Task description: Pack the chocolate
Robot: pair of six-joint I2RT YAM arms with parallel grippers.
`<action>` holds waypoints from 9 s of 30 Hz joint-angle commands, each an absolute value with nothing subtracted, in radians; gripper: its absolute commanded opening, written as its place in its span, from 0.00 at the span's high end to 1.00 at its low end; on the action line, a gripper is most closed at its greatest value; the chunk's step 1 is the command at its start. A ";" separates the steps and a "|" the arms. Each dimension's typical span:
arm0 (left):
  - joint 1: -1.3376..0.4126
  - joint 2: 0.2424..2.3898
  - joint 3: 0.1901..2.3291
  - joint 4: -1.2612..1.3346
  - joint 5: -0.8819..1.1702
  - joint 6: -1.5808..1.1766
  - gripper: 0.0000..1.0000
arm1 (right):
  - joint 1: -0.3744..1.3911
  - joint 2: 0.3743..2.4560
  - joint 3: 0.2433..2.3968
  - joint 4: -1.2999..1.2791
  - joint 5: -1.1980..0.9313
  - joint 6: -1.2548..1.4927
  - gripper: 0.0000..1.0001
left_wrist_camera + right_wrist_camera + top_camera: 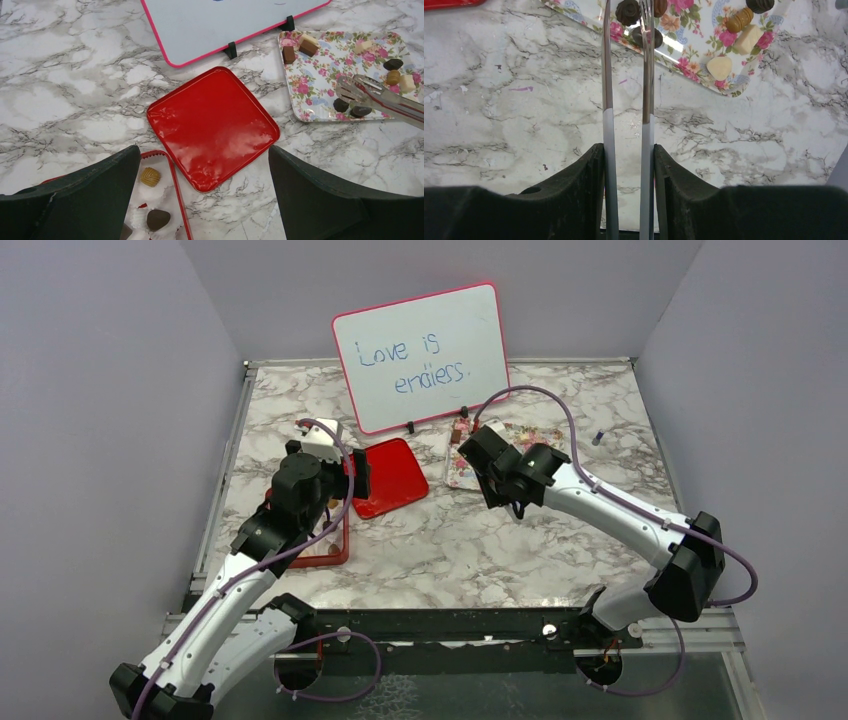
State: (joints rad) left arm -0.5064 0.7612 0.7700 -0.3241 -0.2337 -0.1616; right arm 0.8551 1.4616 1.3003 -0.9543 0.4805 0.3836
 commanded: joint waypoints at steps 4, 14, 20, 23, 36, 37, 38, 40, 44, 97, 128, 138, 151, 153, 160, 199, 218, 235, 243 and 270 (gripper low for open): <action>-0.512 0.739 0.763 -0.311 -0.215 -0.145 0.01 | 0.839 1.437 1.282 -0.968 0.461 0.397 0.59; -0.511 0.734 0.762 -0.309 -0.213 -0.143 0.01 | 0.836 1.457 1.260 -0.960 0.443 0.393 0.59; -0.511 0.724 0.763 -0.310 -0.213 -0.145 0.01 | 0.830 1.474 1.251 -0.948 0.443 0.383 0.59; -0.511 0.721 0.766 -0.309 -0.218 -0.144 0.01 | 0.828 1.488 1.249 -0.946 0.445 0.378 0.59; -0.511 0.710 0.783 -0.308 -0.218 -0.142 0.01 | 0.825 1.555 1.297 -1.003 0.483 0.376 0.62; -0.511 0.710 0.788 -0.308 -0.218 -0.143 0.01 | 0.825 1.553 1.300 -1.003 0.479 0.372 0.62; -0.511 0.710 0.794 -0.308 -0.218 -0.143 0.01 | 0.825 1.552 1.303 -1.003 0.475 0.370 0.62; -0.511 0.709 0.803 -0.308 -0.221 -0.143 0.01 | 0.825 1.549 1.304 -1.004 0.475 0.369 0.62; -0.511 0.708 0.802 -0.307 -0.222 -0.150 0.01 | 0.825 1.552 1.301 -1.000 0.468 0.362 0.65; -0.511 0.534 0.889 -0.343 -0.380 -0.123 0.01 | 0.831 1.558 1.492 -0.858 0.310 0.297 0.69; -0.511 0.371 0.993 -0.396 -0.586 -0.200 0.01 | 1.211 2.006 1.881 -0.548 0.191 0.260 0.69; -0.511 0.370 0.989 -0.401 -0.558 -0.185 0.01 | 1.261 2.158 2.000 -0.613 0.287 0.226 0.69; -0.511 0.378 0.961 -0.399 -0.532 -0.198 0.01 | 1.262 2.195 2.000 -0.618 0.341 0.233 0.68; -0.511 0.381 0.958 -0.399 -0.530 -0.199 0.01 | 1.262 2.198 2.002 -0.614 0.337 0.232 0.66; -0.511 0.386 0.946 -0.399 -0.524 -0.205 0.01 | 1.262 2.197 2.003 -0.604 0.341 0.234 0.62; -0.511 0.507 0.770 -0.328 -0.320 -0.191 0.01 | 1.216 1.673 1.553 -0.694 0.514 0.362 0.62; -0.511 0.717 0.734 -0.319 -0.145 -0.143 0.01 | 0.979 1.391 1.273 -0.977 0.556 0.593 0.61; -0.511 0.709 0.738 -0.316 -0.164 -0.136 0.01 | 0.902 1.386 1.218 -1.116 0.549 0.657 0.58; -0.511 0.700 0.737 -0.316 -0.174 -0.139 0.01 | 0.856 1.396 1.201 -1.059 0.526 0.599 0.58; -0.511 0.716 0.750 -0.313 -0.173 -0.146 0.01 | 0.793 1.452 1.178 -0.960 0.463 0.473 0.54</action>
